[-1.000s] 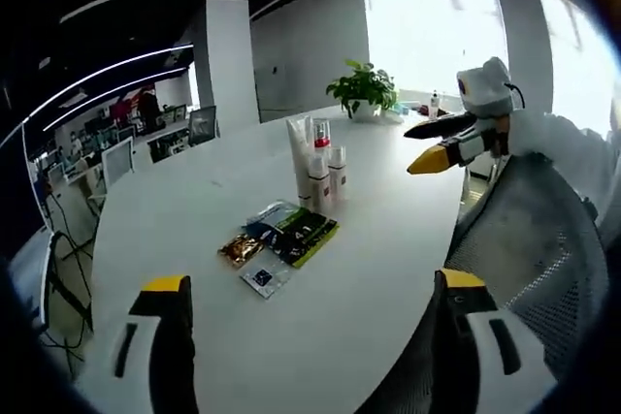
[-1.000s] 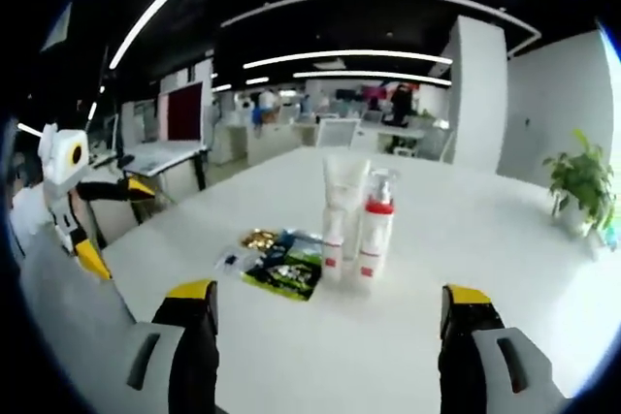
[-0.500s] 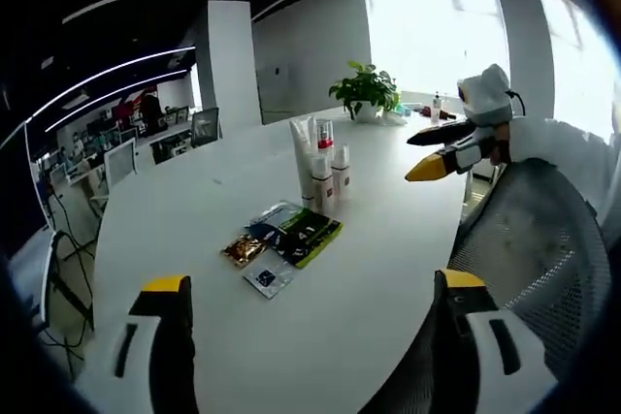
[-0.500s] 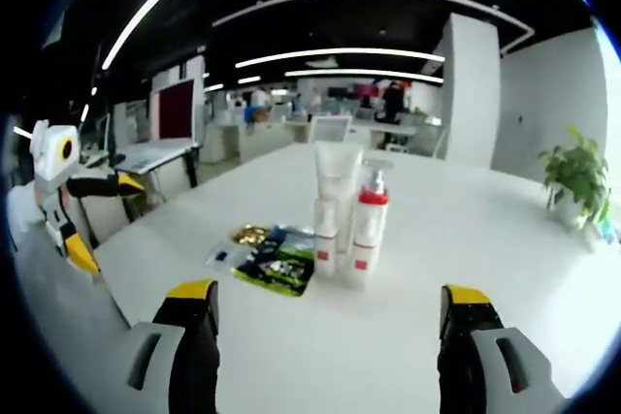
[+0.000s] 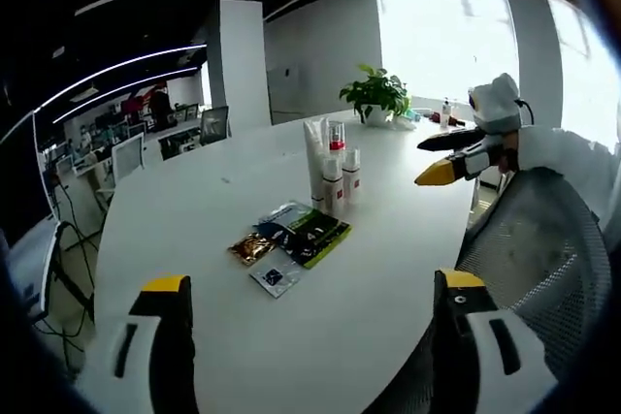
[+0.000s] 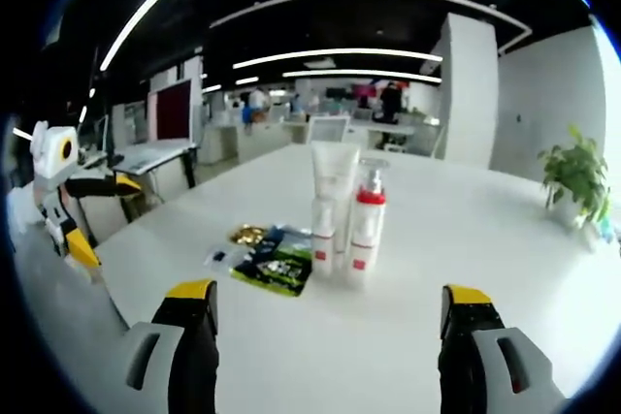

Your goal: Arrange the skincare products in the storage area until every visible bottle or jar stands upright without overlapping.

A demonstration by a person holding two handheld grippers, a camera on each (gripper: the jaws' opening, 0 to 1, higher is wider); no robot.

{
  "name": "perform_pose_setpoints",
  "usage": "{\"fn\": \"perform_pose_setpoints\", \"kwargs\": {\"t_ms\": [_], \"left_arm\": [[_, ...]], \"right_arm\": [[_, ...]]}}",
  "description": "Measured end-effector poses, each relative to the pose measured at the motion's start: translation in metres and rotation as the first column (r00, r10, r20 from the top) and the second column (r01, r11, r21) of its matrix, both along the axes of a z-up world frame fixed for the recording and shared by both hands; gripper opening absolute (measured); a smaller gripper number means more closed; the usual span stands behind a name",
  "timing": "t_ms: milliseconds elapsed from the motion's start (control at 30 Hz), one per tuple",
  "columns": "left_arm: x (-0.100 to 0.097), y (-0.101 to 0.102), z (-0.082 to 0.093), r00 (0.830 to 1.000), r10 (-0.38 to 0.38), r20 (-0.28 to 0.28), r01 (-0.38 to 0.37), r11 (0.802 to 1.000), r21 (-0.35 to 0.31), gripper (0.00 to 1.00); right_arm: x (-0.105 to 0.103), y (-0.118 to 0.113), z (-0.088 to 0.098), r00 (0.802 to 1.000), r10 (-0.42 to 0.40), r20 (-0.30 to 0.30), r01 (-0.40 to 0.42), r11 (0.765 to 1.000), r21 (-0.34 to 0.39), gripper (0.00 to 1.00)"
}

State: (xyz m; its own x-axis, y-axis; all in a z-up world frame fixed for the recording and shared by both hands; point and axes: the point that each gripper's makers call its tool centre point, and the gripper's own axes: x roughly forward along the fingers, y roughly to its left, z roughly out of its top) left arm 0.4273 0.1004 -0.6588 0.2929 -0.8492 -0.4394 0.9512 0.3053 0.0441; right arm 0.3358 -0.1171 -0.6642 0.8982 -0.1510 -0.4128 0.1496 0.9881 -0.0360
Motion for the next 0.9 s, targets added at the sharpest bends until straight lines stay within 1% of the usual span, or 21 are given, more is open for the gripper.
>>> {"fn": "perform_pose_setpoints", "kwargs": {"t_ms": [33,100,233,300,367,400,467,533,600,633,667,700,733,767,900], "left_arm": [[-0.001,0.0,-0.001,1.0,-0.004,-0.001,0.004,1.0,0.005,0.99],[-0.002,-0.002,0.0,1.0,-0.013,0.004,0.013,1.0,0.003,0.99],[-0.007,-0.006,0.001,1.0,-0.026,0.011,0.025,1.0,0.01,0.99],[-0.008,-0.006,0.001,0.999,-0.029,0.02,0.029,0.999,0.015,0.99],[-0.007,-0.005,-0.002,1.0,-0.021,0.01,0.021,0.999,0.027,0.99],[-0.008,-0.004,-0.003,1.0,-0.021,0.005,0.021,1.0,0.023,0.99],[-0.009,-0.005,-0.005,1.0,-0.022,-0.008,0.022,1.0,0.021,0.99],[-0.01,-0.005,-0.004,1.0,-0.022,-0.003,0.022,1.0,0.019,0.99],[-0.009,-0.006,-0.004,1.0,-0.018,-0.002,0.018,1.0,0.014,0.99],[-0.009,-0.005,-0.005,1.0,-0.013,-0.018,0.013,1.0,0.025,0.99],[-0.01,-0.005,-0.006,1.0,-0.017,-0.022,0.018,0.999,0.03,0.99],[-0.011,-0.006,-0.006,1.0,-0.024,-0.018,0.025,0.999,0.027,0.99],[-0.011,-0.006,-0.007,1.0,-0.025,-0.017,0.025,0.999,0.027,0.99],[-0.011,-0.006,-0.007,1.0,-0.025,-0.015,0.025,0.999,0.031,0.99],[-0.01,-0.006,-0.004,1.0,-0.024,0.007,0.024,0.999,0.031,0.99]], "right_arm": [[0.0,0.001,-0.002,1.0,0.004,-0.011,-0.004,1.0,-0.007,0.99],[0.0,0.002,-0.001,1.0,0.012,-0.013,-0.013,1.0,-0.018,0.99],[0.001,0.004,0.005,1.0,0.018,0.017,-0.018,1.0,-0.015,0.99],[0.002,0.003,0.006,1.0,0.014,0.02,-0.014,1.0,-0.009,0.99],[0.001,0.002,0.006,1.0,0.009,0.019,-0.008,1.0,-0.018,0.99],[0.001,0.001,0.007,1.0,0.004,0.029,-0.004,1.0,-0.022,0.99],[0.0,0.002,0.008,1.0,0.004,0.025,-0.004,1.0,-0.015,0.99],[0.002,0.003,0.012,0.999,0.005,0.051,-0.005,1.0,-0.013,0.99],[0.001,0.003,0.008,0.999,0.005,0.033,-0.004,1.0,-0.01,0.99],[0.001,0.001,0.004,1.0,0.0,0.008,0.0,1.0,-0.014,0.99],[0.0,0.0,0.002,1.0,0.0,-0.003,0.0,1.0,-0.024,0.99],[0.0,-0.001,0.001,1.0,0.004,-0.017,-0.005,0.998,-0.055,0.99],[0.0,0.0,0.001,1.0,0.008,-0.019,-0.01,0.998,-0.065,0.99],[0.001,0.001,0.003,1.0,0.011,-0.006,-0.011,0.998,-0.064,0.99],[0.002,0.005,0.005,1.0,0.024,0.009,-0.024,0.999,-0.037,0.99]]}}
